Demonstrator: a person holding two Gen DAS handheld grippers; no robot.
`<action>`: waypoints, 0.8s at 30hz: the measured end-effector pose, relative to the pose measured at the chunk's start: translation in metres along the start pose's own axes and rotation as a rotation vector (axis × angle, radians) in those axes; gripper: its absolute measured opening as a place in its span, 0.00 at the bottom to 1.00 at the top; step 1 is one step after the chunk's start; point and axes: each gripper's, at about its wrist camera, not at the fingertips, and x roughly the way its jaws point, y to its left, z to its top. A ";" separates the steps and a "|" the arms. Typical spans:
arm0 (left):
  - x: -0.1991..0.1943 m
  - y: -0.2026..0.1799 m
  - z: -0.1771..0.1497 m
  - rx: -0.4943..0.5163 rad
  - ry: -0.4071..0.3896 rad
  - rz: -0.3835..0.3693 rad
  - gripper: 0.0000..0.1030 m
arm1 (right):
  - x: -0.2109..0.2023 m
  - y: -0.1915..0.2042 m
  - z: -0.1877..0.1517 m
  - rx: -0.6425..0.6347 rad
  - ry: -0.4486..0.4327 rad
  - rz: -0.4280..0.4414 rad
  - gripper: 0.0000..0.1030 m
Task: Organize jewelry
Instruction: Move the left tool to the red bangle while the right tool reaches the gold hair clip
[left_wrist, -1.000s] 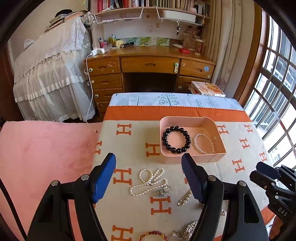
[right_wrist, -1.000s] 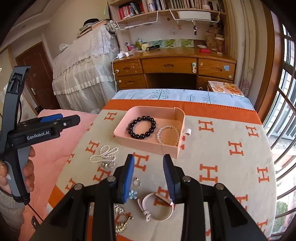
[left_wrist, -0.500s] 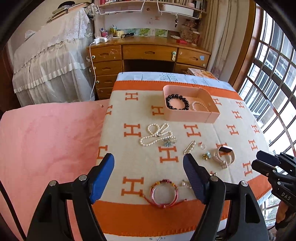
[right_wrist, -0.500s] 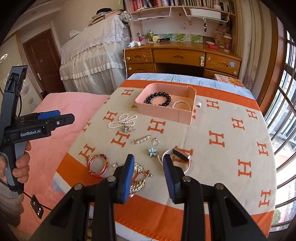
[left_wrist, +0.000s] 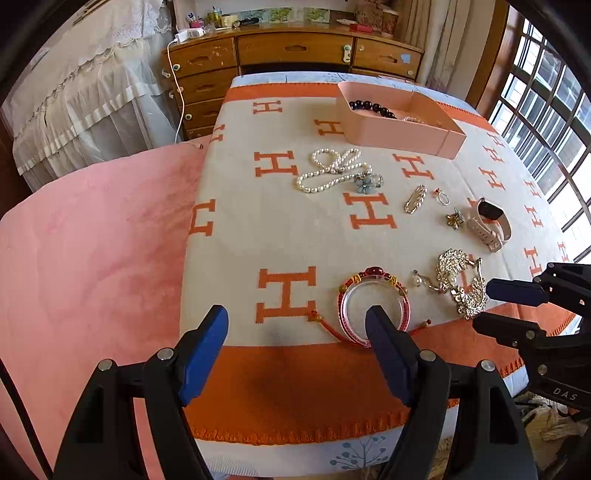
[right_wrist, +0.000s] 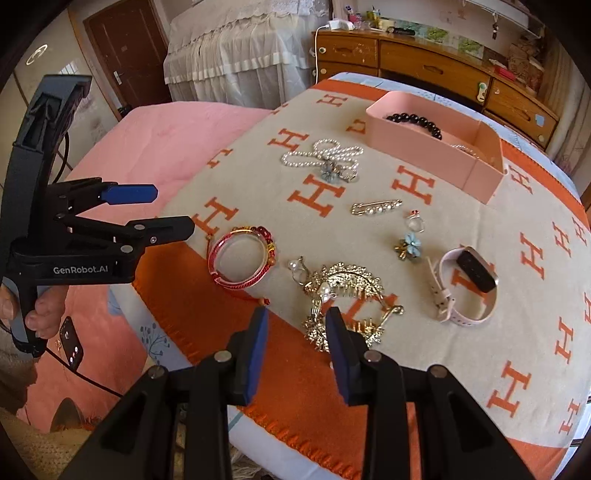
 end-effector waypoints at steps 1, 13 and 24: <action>0.004 -0.001 0.000 0.007 0.007 -0.006 0.73 | 0.006 0.002 0.001 -0.010 0.008 -0.013 0.32; 0.036 -0.017 0.010 0.110 0.087 -0.027 0.66 | 0.036 0.000 0.003 -0.076 0.058 -0.073 0.11; 0.054 -0.037 0.023 0.210 0.171 -0.056 0.30 | 0.011 -0.032 -0.002 0.054 -0.020 0.010 0.10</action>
